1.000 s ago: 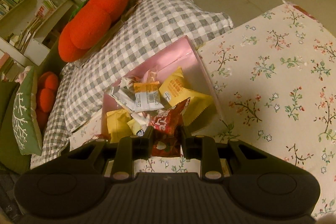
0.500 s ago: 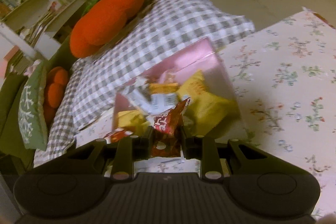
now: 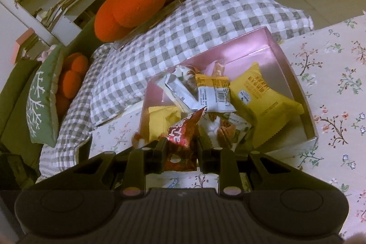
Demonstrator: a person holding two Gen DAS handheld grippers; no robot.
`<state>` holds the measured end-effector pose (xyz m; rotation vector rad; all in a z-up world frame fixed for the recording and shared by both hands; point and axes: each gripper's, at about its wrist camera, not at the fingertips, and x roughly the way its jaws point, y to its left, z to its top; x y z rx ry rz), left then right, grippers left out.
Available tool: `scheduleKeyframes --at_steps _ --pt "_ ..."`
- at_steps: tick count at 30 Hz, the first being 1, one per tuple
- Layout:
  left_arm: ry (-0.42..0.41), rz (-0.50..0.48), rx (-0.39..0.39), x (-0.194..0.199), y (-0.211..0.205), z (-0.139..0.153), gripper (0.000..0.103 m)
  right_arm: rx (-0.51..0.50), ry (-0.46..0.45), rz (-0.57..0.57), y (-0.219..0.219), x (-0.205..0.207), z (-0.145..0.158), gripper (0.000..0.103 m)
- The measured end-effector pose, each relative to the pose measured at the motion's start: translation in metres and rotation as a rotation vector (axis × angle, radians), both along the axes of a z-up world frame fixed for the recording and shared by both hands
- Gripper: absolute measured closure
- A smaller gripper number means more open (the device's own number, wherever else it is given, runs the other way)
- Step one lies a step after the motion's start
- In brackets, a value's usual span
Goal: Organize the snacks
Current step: 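Lower both red snacks into the box and open both tools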
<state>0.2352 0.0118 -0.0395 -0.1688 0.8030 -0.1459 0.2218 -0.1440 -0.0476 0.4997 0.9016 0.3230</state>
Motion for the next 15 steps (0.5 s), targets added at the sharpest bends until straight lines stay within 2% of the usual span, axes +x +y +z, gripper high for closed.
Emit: scheduleKeyframes --at_steps 15 --pt "0.010 0.080 -0.051 -0.002 0.026 0.004 0.047 0.005 -0.011 -0.007 0.008 0.002 -0.004 0.076"
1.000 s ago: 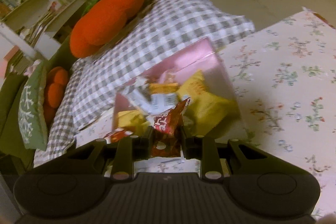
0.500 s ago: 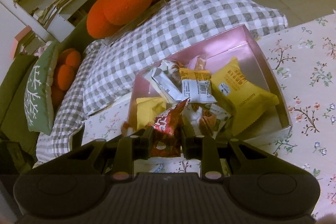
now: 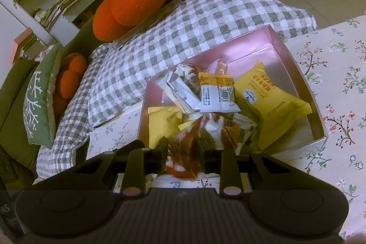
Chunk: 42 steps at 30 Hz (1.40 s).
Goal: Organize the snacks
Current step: 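Lower both red snacks into the box and open both tools, then reach the left tool to the white-blue packet while the right tool reaches the clear candy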
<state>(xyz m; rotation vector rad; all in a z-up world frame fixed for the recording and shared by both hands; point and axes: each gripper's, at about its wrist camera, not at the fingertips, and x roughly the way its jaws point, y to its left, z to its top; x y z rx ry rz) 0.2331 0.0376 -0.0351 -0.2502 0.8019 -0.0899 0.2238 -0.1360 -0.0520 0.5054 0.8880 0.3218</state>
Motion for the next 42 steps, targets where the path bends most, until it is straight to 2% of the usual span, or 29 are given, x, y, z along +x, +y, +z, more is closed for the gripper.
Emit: scheduleKeyframes --at_steps 8,21,29,36,42 --pt "0.001 0.010 0.002 -0.004 0.009 0.005 0.047 -0.027 0.000 -0.003 -0.002 -0.002 0.005 0.075" --pt "0.012 0.015 0.008 -0.017 0.026 0.015 0.046 -0.024 0.015 -0.010 -0.009 -0.013 0.015 0.065" --pt "0.053 -0.092 0.101 -0.029 0.021 0.015 0.041 -0.052 0.040 0.018 -0.006 -0.026 0.018 0.053" --pt "0.084 -0.150 0.146 -0.041 0.020 0.012 0.040 -0.095 0.056 0.057 -0.001 -0.039 0.019 0.050" --pt "0.125 -0.194 0.196 -0.050 0.015 0.006 0.039 -0.178 0.146 0.119 0.015 -0.054 0.007 0.045"
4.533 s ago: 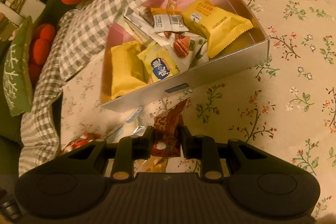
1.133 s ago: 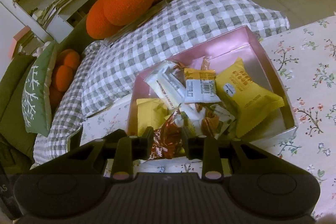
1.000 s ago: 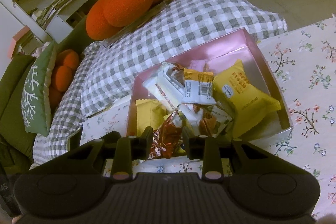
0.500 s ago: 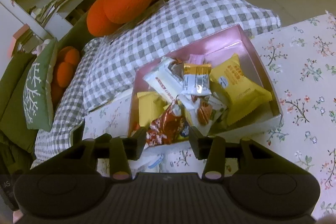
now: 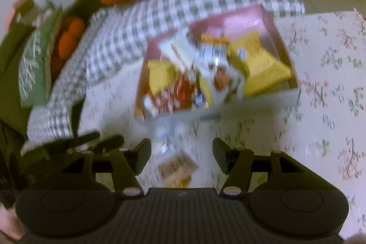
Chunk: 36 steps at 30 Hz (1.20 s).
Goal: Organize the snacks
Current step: 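Reach the left tool to the white-blue packet while the right tool reaches the clear candy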
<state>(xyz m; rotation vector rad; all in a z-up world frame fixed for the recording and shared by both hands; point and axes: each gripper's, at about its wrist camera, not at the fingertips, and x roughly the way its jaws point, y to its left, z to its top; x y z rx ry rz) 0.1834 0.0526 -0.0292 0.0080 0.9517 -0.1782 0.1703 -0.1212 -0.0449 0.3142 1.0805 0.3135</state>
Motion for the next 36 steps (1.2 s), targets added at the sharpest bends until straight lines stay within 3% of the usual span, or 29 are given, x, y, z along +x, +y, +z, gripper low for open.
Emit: scheduleKeyframes --at_steps 8,16,22,28,33,36 --pt "0.059 -0.030 0.057 -0.013 -0.001 -0.007 0.038 -0.095 0.156 0.047 0.015 -0.020 -0.030 0.038" --pt "0.048 -0.072 0.091 -0.023 -0.013 -0.005 0.034 -0.118 0.221 0.102 0.025 -0.042 -0.042 0.039" --pt "0.056 -0.082 0.103 -0.022 -0.018 -0.007 0.034 -0.164 0.251 0.160 0.042 -0.052 -0.056 0.050" --pt "0.061 -0.081 0.103 -0.019 -0.018 -0.009 0.034 -0.220 0.224 0.188 0.050 -0.057 -0.057 0.059" --pt "0.065 -0.076 0.107 -0.018 -0.014 -0.010 0.034 -0.263 0.199 0.202 0.051 -0.059 -0.058 0.076" --pt "0.068 -0.082 0.113 -0.017 -0.015 -0.012 0.034 -0.265 0.193 0.199 0.049 -0.059 -0.057 0.080"
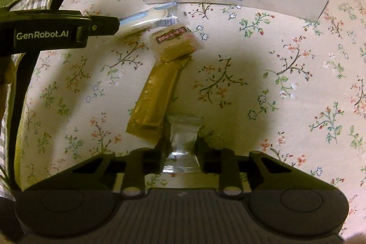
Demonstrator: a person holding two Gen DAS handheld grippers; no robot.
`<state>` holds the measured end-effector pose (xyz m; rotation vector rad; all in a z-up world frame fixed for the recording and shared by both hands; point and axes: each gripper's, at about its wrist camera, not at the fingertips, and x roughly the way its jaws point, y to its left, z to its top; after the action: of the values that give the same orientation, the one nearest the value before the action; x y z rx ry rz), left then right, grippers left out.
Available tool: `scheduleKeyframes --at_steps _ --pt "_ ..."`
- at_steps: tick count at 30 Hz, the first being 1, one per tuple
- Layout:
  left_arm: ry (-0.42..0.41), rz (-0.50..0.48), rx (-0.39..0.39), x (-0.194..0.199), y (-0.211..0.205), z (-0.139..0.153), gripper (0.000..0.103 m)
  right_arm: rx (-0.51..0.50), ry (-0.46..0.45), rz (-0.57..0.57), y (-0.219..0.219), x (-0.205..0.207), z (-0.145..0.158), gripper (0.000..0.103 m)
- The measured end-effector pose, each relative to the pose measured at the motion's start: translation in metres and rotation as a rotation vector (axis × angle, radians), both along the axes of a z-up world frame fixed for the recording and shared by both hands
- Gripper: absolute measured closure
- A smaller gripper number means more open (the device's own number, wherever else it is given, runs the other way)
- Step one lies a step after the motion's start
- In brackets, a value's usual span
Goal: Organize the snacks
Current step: 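Reach the left tool to the white-blue packet while the right tool reaches the clear candy, then close the left tool on the white-blue packet while the right tool grasps the clear candy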
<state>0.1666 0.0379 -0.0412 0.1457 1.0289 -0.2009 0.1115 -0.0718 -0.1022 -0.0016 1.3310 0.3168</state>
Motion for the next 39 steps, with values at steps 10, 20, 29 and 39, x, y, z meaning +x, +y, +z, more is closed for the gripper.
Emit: scheduleKeyframes --at_steps 10,20,29,39 --pt "0.019 -0.146 0.038 0.004 -0.013 -0.015 0.034 0.039 -0.061 -0.066 -0.020 0.012 0.016 0.081" --pt "0.004 -0.264 0.111 0.019 -0.024 -0.036 0.034 0.088 -0.092 -0.080 -0.023 0.018 0.023 0.081" --pt "0.023 -0.230 0.112 0.030 -0.025 -0.048 0.039 0.100 -0.101 -0.088 -0.029 0.019 0.028 0.081" --pt "0.045 -0.247 0.109 0.026 -0.033 -0.046 0.075 0.110 -0.114 -0.110 -0.033 0.019 0.032 0.081"
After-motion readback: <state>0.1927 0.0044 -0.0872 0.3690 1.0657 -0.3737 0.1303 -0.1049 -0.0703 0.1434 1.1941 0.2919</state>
